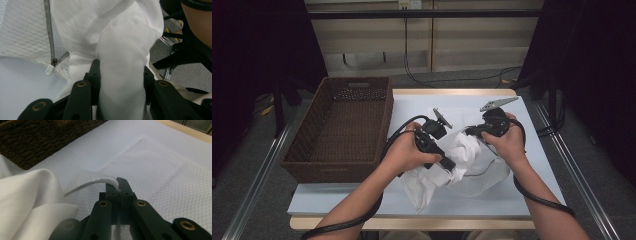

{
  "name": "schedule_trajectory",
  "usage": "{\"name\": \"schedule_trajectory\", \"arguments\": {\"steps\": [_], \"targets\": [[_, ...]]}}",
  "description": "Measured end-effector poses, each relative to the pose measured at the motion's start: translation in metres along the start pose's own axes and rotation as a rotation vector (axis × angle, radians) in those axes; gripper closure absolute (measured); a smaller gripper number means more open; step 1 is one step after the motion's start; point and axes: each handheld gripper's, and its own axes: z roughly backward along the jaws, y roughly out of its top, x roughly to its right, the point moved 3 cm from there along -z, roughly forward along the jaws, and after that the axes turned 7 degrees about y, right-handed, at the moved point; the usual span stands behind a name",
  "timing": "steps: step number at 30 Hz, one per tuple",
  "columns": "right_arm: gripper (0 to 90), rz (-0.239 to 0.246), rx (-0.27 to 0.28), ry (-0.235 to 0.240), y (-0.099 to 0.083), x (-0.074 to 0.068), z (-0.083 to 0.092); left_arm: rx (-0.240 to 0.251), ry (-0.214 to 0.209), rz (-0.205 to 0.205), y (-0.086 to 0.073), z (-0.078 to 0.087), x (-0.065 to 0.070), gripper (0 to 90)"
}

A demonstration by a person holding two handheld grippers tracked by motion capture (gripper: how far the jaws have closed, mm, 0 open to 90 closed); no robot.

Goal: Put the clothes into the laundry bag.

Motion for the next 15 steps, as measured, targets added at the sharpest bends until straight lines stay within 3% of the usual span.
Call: {"name": "schedule_trajectory", "arguments": {"steps": [15], "targets": [[89.4, 0.021, 0.011, 0.016, 0.007, -0.009, -0.001, -0.013, -0.012, 0.018, 0.005, -0.025, 0.002, 64.8]]}}
